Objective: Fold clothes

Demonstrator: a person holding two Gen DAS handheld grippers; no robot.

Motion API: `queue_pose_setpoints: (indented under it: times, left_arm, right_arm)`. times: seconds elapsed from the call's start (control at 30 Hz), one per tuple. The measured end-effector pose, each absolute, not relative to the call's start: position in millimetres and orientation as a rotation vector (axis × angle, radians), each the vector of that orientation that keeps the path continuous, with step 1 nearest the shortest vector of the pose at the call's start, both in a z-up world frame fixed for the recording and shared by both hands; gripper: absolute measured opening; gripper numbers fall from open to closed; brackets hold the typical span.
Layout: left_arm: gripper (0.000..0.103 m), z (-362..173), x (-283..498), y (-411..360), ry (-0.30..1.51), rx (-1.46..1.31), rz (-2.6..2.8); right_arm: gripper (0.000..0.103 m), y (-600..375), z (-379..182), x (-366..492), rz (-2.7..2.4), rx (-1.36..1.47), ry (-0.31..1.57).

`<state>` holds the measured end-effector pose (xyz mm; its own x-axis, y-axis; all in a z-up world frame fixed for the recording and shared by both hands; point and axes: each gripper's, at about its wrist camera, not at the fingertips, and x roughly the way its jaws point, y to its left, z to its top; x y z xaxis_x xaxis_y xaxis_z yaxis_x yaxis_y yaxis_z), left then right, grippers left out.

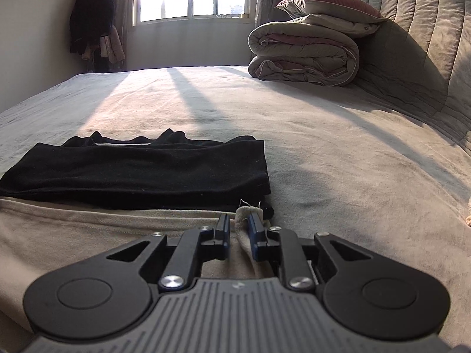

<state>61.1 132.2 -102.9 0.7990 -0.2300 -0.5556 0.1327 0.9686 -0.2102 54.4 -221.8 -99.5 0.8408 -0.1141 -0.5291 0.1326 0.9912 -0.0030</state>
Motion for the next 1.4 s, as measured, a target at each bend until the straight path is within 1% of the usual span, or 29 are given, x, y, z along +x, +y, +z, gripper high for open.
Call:
queue_pose_setpoints:
  times: [0.03,0.07,0.13,0.27,0.33,0.4,0.43,0.5,0.6,0.73,0.8,1.1,1.23,1.4]
  left_arm:
    - [0.019,-101,61,132,0.618,-0.161,-0.196]
    - [0.019,-100,60,132,0.619,-0.16,-0.196]
    - [0.019,-95,57,132,0.618,-0.167,-0.198]
    - [0.033,-82,44,130,0.581,-0.195,-0.253]
    - [0.036,-77,35,123,0.565,-0.186,-0.318]
    - [0.042,-76,28,111,0.566,-0.158,-0.402]
    - [0.043,-76,23,102,0.572,-0.135,-0.453]
    - [0.043,-80,15,87,0.598,-0.076,-0.533]
    - [0.043,-90,5,69,0.649,0.036,-0.581]
    - [0.043,-98,-10,70,0.629,0.142,-0.583]
    - [0.043,-95,-13,79,0.631,0.131,-0.578]
    - [0.044,-92,-25,141,0.628,0.012,-0.511]
    - [0.044,-89,-26,155,0.638,-0.047,-0.508]
    - [0.049,-74,-19,164,0.608,-0.164,-0.504]
  right_arm:
    - [0.027,-223,-102,56,-0.137,0.034,0.571]
    - [0.035,-226,-103,57,-0.142,0.048,0.579]
    - [0.035,-229,-99,53,-0.127,0.094,0.578]
    - [0.036,-198,-90,38,-0.011,0.061,0.569]
    - [0.036,-183,-85,30,0.048,0.044,0.563]
    - [0.037,-168,-80,23,0.106,0.027,0.558]
    - [0.037,-160,-77,19,0.135,0.018,0.555]
    - [0.037,-143,-75,11,0.2,-0.01,0.554]
    - [0.037,-112,-86,-5,0.321,-0.114,0.582]
    - [0.038,-105,-105,-19,0.351,-0.234,0.571]
    - [0.043,-115,-102,-21,0.35,-0.218,0.569]
    - [0.043,-189,-97,-32,0.228,-0.083,0.587]
    - [0.043,-211,-96,-38,0.204,-0.028,0.594]
    - [0.043,-214,-86,-45,0.2,-0.023,0.574]
